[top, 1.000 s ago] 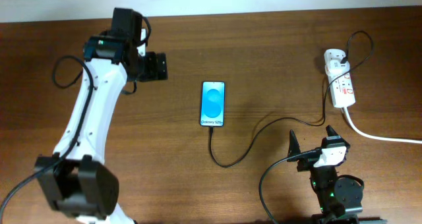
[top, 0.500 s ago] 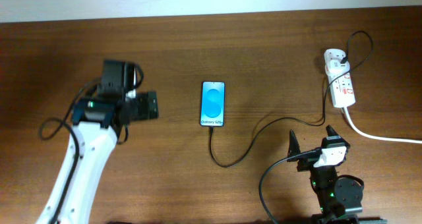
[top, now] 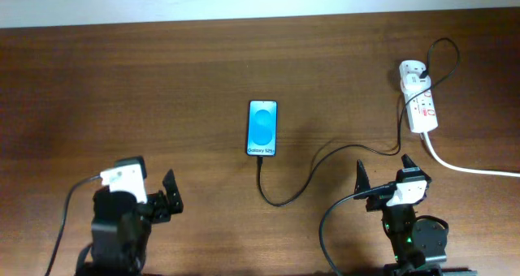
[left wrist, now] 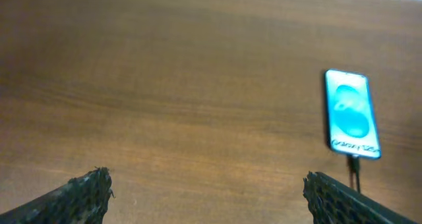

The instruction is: Plug charger to phone and switch on socket

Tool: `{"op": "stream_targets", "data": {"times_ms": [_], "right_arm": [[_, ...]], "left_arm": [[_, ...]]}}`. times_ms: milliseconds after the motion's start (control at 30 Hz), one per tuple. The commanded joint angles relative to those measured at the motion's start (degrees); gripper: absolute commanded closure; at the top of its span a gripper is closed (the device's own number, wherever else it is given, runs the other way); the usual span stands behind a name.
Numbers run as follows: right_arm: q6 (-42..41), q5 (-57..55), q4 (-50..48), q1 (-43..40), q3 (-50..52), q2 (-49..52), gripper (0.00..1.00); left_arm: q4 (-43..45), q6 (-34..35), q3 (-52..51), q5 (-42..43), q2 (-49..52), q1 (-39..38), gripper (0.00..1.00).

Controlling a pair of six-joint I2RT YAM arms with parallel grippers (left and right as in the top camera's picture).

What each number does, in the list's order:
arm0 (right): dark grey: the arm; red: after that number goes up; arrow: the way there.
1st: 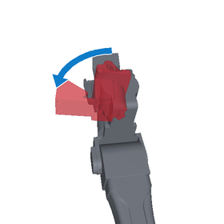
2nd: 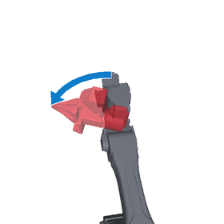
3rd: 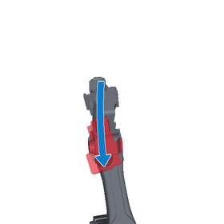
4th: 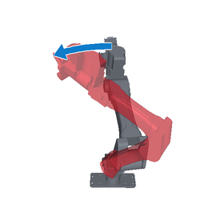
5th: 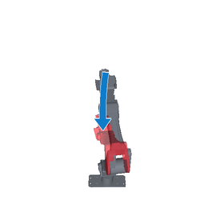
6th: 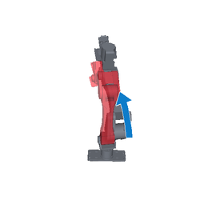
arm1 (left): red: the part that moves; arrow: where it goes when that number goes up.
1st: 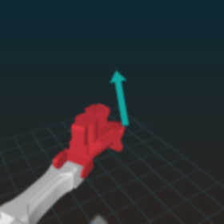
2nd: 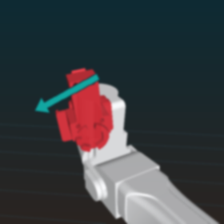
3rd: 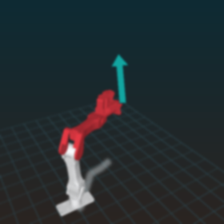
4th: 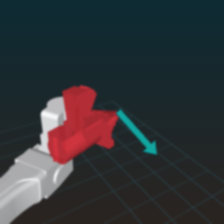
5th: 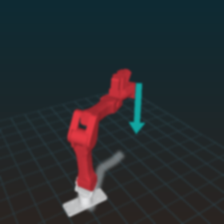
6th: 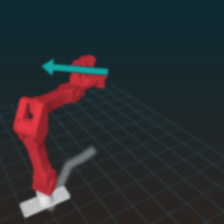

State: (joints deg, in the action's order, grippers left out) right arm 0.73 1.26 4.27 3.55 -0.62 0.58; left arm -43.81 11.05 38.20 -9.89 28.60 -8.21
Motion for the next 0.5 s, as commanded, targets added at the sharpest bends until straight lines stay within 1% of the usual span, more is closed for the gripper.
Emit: {"op": "stream_targets", "data": {"times_ms": [0,133,200,267,300,367,467], "right_arm": [[0.35,-0.66,0.33,0.57,0.31,-0.39,0.02],[0.35,-0.68,0.33,0.57,0.31,-0.39,0.02],[0.35,-0.68,0.33,0.57,0.31,-0.39,0.02],[0.35,-0.68,0.33,0.57,0.31,-0.39,0.02],[0.35,-0.68,0.33,0.57,0.31,-0.39,0.02],[0.35,-0.66,0.33,0.57,0.31,-0.39,0.01],[0.35,-0.68,0.33,0.57,0.31,-0.39,0.02]], "left_arm": [[0.94,-1.97,-2.49,1.31,-4.28,0.50,0.01],[1.01,-1.97,-2.69,1.70,-4.26,0.50,0.01],[2.62,-2.43,-3.65,1.75,-4.26,0.50,0.01],[8.35,-6.14,-6.45,5.01,-4.59,0.50,0.01],[11.06,-6.91,-7.67,6.86,-4.96,0.50,0.01],[18.01,-6.86,-11.56,9.86,-6.73,0.50,0.01],[21.97,-6.86,-16.24,10.19,-10.54,0.50,0.01]]}}
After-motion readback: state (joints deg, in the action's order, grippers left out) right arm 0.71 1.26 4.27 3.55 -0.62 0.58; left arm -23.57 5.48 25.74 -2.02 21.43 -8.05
